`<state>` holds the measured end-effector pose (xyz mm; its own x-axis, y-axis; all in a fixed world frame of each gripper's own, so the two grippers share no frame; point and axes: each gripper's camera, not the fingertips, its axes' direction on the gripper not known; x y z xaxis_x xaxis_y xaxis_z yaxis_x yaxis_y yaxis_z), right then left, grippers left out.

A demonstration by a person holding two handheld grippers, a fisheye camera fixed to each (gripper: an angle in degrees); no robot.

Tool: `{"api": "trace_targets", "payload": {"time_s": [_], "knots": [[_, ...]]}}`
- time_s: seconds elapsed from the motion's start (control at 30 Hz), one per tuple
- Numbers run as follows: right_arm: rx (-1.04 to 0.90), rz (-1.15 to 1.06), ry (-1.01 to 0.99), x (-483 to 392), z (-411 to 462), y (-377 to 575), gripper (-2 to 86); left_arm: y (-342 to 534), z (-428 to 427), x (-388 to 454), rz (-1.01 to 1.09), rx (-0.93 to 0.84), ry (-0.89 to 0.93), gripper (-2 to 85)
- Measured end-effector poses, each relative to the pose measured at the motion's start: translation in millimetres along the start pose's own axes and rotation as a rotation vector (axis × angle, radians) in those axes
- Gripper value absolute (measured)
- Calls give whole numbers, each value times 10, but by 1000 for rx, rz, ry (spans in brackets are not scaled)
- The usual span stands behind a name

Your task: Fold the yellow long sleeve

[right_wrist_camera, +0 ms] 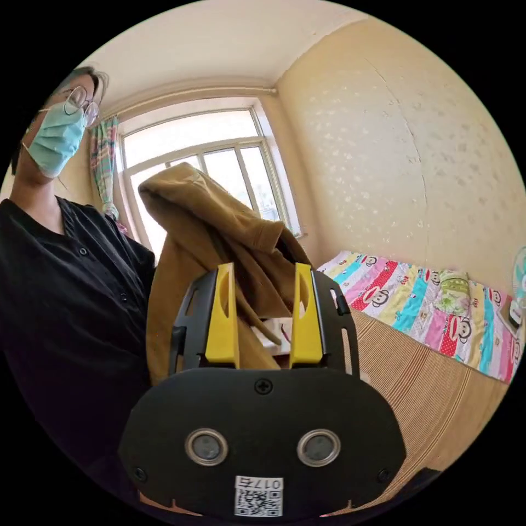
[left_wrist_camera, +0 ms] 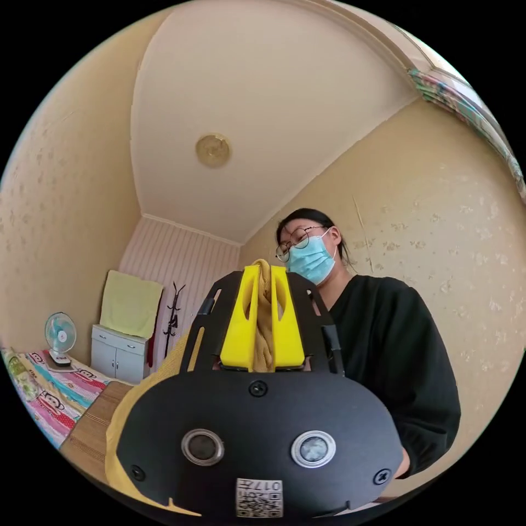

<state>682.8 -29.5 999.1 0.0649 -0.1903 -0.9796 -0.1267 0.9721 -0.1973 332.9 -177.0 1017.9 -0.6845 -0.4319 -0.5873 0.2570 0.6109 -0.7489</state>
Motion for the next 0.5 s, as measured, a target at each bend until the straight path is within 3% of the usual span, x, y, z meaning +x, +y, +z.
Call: {"api": "trace_targets", "payload": {"time_s": [0.07, 0.17, 0.27, 0.43, 0.5], "knots": [[-24, -73, 106, -107, 21, 15, 136, 166, 260, -341, -62, 9, 36, 33], [8, -64, 155, -88, -45, 67, 48, 377, 509, -735, -127, 13, 54, 35], [151, 28, 187, 84, -410, 118, 35, 463, 530, -920, -178, -37, -81, 40], [238, 45, 229, 219, -744, -42, 26, 716, 494, -1259, -443, -258, -731, 43], [183, 45, 236, 216, -566, -187, 22, 840, 544, -1348, -500, -275, -847, 54]]}}
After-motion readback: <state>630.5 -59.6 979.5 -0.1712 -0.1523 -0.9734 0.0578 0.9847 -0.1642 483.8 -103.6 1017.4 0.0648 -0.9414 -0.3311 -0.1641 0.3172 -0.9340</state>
